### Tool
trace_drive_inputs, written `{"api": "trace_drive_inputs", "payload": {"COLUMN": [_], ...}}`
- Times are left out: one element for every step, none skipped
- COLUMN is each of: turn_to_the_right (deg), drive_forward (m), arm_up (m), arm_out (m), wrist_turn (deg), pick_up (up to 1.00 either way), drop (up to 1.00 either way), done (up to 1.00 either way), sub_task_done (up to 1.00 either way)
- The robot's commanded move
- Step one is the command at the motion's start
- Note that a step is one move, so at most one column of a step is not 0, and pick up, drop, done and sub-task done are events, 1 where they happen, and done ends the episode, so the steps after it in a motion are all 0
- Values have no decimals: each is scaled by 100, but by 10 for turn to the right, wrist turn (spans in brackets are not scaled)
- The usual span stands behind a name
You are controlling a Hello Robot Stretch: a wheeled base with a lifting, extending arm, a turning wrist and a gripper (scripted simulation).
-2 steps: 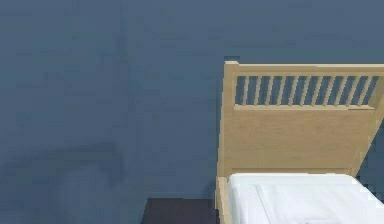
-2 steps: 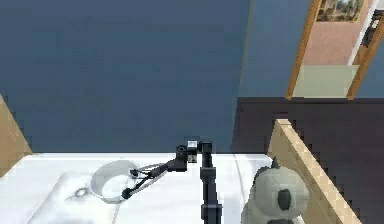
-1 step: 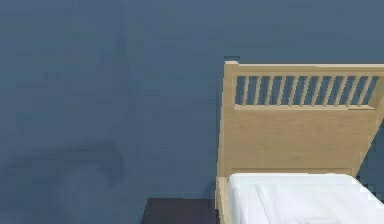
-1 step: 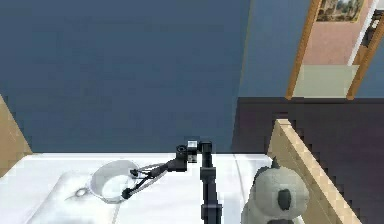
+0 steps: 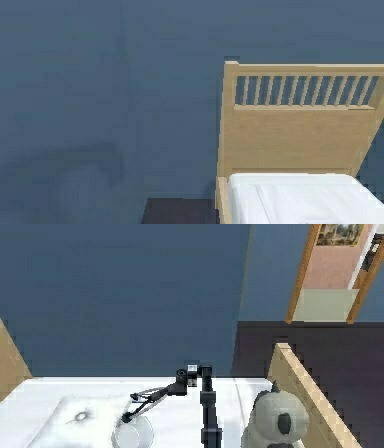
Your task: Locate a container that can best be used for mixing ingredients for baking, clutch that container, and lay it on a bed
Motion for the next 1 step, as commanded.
{"api": "trace_drive_inputs", "payload": {"turn_to_the_right": [0], "drive_forward": [0], "arm_up": [10], "arm_out": [0], "wrist_turn": [0], "pick_up": [0], "drop": [0], "done": [0], "sub_task_done": [0]}}
